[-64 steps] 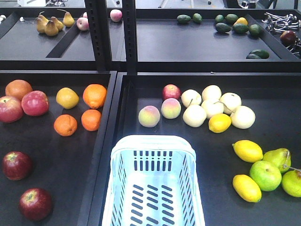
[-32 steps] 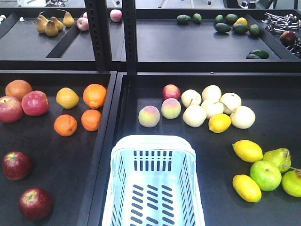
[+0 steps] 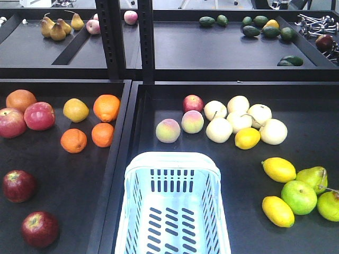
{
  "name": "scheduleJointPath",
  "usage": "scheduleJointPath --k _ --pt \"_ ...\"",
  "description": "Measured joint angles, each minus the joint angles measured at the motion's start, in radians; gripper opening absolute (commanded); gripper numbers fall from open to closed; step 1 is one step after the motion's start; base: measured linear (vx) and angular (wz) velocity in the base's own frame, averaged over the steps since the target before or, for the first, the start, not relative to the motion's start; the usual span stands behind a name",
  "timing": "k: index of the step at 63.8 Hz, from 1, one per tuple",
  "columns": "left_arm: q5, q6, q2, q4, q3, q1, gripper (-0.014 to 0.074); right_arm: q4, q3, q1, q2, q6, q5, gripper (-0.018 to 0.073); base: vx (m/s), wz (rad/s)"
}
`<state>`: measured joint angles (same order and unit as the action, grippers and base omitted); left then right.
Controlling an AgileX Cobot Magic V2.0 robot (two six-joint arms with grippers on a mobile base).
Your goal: Pick three apples into basket with both arms
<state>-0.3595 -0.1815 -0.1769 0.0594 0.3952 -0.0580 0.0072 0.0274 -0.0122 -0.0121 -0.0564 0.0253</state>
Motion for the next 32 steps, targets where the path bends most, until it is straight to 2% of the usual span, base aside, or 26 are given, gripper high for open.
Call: scheduleJointPath --k 8,21,32 --pt "-0.167 0.046 -0.147 -0.011 0.163 0.0 -0.0006 0.0 0.0 0.0 0.0 0.0 0.0 -0.0009 0.0 0.0" --pt "-0.448 0.216 -0.389 -0.037 0.394 0.0 -0.0006 0.0 0.0 0.0 0.0 0.0 0.0 -0.0009 0.0 0.0" --pt "-0.527 0.259 -0.497 -0.041 0.487 0.0 -0.0006 0.0 0.0 0.0 0.0 0.0 0.0 -0.0009 0.0 0.0"
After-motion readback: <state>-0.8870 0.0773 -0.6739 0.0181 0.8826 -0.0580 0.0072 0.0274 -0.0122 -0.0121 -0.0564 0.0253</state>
